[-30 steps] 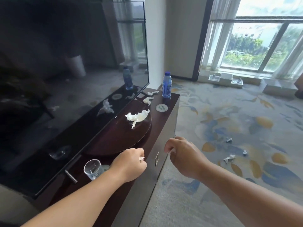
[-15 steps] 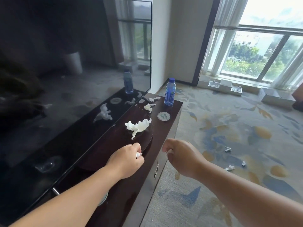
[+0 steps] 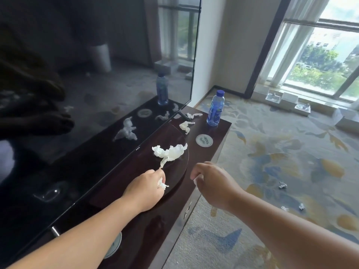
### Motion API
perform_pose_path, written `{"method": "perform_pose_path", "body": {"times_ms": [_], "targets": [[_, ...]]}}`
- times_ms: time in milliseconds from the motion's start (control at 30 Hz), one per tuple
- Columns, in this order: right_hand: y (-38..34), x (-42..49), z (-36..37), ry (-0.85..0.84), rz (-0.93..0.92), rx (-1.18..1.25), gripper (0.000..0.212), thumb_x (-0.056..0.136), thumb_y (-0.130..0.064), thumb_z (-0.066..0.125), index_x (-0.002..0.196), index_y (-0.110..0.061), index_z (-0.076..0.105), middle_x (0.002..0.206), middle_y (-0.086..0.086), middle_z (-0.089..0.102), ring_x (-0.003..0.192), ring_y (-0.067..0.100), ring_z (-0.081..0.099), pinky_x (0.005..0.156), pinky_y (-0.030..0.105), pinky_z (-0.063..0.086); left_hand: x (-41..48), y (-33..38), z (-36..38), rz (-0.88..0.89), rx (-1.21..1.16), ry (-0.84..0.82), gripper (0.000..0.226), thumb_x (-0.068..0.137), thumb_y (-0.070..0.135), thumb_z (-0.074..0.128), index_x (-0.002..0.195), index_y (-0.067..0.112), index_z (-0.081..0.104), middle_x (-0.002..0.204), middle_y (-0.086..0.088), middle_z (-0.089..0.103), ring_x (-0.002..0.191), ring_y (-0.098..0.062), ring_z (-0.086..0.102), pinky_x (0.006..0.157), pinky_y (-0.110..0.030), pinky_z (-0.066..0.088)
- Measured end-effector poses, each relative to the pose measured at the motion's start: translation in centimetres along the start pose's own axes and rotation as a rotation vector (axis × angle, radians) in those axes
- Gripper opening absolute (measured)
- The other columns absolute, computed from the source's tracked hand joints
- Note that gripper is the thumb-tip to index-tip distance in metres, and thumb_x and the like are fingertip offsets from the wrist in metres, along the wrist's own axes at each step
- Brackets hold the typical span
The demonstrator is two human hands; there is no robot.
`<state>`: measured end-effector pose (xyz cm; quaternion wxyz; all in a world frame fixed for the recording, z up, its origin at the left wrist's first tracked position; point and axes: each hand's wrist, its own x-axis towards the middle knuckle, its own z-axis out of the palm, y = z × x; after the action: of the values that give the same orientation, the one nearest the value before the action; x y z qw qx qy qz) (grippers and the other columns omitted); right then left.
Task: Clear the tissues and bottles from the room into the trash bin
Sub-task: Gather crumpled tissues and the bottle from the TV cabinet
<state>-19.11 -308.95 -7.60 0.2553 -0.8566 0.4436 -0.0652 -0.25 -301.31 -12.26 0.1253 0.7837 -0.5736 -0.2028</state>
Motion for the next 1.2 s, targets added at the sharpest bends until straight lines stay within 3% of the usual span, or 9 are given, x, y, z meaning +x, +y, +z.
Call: {"method": "perform_pose_path", "body": {"times_ms": [333,400,467,600,767,967,1067,1200], "targets": [[6.2,7.0,-3.5,-0.127,-0.199,0.023,0.018,0.091,-0.017,0.049,0.097,-0.027,0.063,0.099,-0.008,0.050,0.087,0.013,0.053,0.070,0.024,0.042,4.0,3.5,1.6,-0.283,0.001,0.027,0.024,0.091,0.022,0.044,0.102,0.036,0.060,0.101,0.009,0.056,0.082,-0.015,0.058,0.070,-0.032,0.049],[7.3,8.1,-4.1,-0.150,-0.208,0.024,0.019,0.089,-0.017,0.052,0.100,-0.028,0.063,0.102,-0.008,0.050,0.089,0.013,0.051,0.071,0.023,0.039,4.5,4.6,1.8,-0.306,0.010,0.036,0.024,0.093,0.025,0.044,0.112,0.034,0.056,0.104,0.011,0.057,0.079,-0.015,0.053,0.064,-0.030,0.042],[7.9,9.2,-4.4,-0.174,-0.218,0.026,0.021,0.088,-0.016,0.054,0.102,-0.030,0.063,0.106,-0.008,0.051,0.094,0.013,0.052,0.074,0.023,0.041,4.9,5.2,1.9,-0.332,0.022,0.045,0.025,0.093,0.028,0.045,0.117,0.032,0.051,0.092,0.009,0.055,0.069,-0.014,0.047,0.056,-0.029,0.034],[8.1,11.2,-4.1,-0.217,-0.257,0.026,0.024,0.086,-0.014,0.055,0.104,-0.029,0.062,0.107,-0.008,0.050,0.095,0.014,0.053,0.078,0.025,0.044,5.4,5.1,1.8,-0.405,0.005,0.070,0.017,0.093,0.039,0.045,0.107,0.031,0.050,0.079,0.007,0.056,0.064,-0.015,0.048,0.050,-0.027,0.032],[6.9,13.8,-2.5,-0.239,-0.283,-0.002,0.025,0.085,-0.014,0.056,0.105,-0.029,0.063,0.105,-0.008,0.050,0.092,0.015,0.055,0.077,0.028,0.047,6.3,3.2,1.7,-0.451,-0.020,0.058,0.014,0.092,0.039,0.046,0.094,0.026,0.051,0.083,0.006,0.061,0.073,-0.019,0.057,0.062,-0.031,0.044],[6.3,16.6,-2.0,-0.251,-0.270,-0.062,0.020,0.087,-0.019,0.057,0.104,-0.028,0.063,0.104,-0.009,0.049,0.089,0.012,0.053,0.072,0.022,0.039,9.4,0.6,0.8,-0.433,-0.039,0.073,0.010,0.091,0.025,0.046,0.097,0.021,0.052,0.089,0.011,0.053,0.082,-0.017,0.057,0.072,-0.034,0.049],[6.0,18.4,-1.8,-0.228,-0.247,-0.078,0.019,0.087,-0.021,0.059,0.105,-0.028,0.063,0.105,-0.009,0.049,0.089,0.012,0.051,0.073,0.021,0.037,11.0,-0.3,0.7,-0.444,-0.079,0.071,0.007,0.089,0.019,0.045,0.095,0.020,0.049,0.094,0.007,0.053,0.075,-0.017,0.053,0.061,-0.030,0.042],[5.7,19.7,-0.7,-0.241,-0.238,-0.092,0.019,0.088,-0.022,0.059,0.105,-0.028,0.063,0.102,-0.011,0.047,0.087,0.011,0.050,0.072,0.020,0.036,12.4,-1.6,1.1,-0.454,-0.078,0.036,0.011,0.088,0.016,0.043,0.095,0.021,0.048,0.098,0.005,0.055,0.076,-0.020,0.054,0.062,-0.031,0.042]]}}
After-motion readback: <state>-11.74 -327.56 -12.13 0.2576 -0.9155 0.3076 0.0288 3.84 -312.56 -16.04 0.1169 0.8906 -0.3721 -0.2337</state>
